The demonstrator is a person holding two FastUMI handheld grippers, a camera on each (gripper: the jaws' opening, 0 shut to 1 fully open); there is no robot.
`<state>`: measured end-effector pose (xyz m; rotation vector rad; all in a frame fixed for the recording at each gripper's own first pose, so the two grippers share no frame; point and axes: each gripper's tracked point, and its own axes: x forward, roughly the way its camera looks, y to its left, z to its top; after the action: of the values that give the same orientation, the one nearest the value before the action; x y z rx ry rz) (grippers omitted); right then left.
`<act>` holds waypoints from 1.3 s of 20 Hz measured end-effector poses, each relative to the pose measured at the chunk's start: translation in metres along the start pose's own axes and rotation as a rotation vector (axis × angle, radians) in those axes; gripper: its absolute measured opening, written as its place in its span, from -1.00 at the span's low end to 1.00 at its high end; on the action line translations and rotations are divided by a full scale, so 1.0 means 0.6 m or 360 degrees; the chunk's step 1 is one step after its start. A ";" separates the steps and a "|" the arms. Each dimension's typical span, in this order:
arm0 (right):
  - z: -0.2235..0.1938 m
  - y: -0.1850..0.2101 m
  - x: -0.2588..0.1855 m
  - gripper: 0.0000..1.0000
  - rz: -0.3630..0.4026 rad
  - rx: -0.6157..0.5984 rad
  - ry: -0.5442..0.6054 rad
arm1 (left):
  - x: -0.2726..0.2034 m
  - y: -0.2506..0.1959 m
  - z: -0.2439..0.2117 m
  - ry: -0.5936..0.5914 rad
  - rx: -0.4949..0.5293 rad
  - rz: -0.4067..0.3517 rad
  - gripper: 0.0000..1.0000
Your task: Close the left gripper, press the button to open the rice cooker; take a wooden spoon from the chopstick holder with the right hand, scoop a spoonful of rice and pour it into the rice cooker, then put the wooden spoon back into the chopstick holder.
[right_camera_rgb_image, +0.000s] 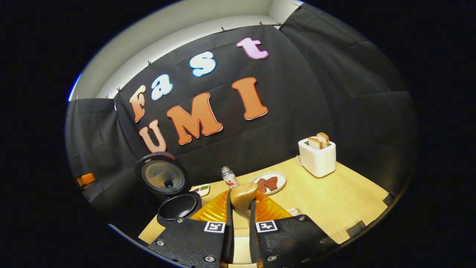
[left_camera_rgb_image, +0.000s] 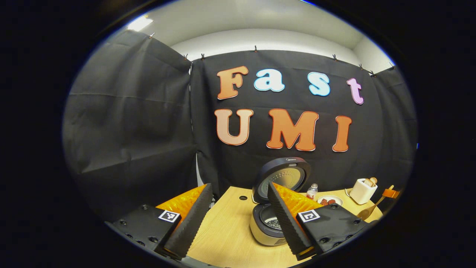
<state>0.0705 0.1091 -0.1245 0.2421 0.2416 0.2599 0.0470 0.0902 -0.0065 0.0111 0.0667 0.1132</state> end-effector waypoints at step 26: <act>-0.262 0.057 0.017 -0.67 -0.0217 0.0496 0.0211 | 0.059 0.114 -0.031 0.0032 0.0044 -0.0192 1.00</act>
<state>0.0306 0.1760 -0.2653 0.5153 0.4293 0.1016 0.0731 0.1621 -0.0263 0.0338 0.0889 -0.0080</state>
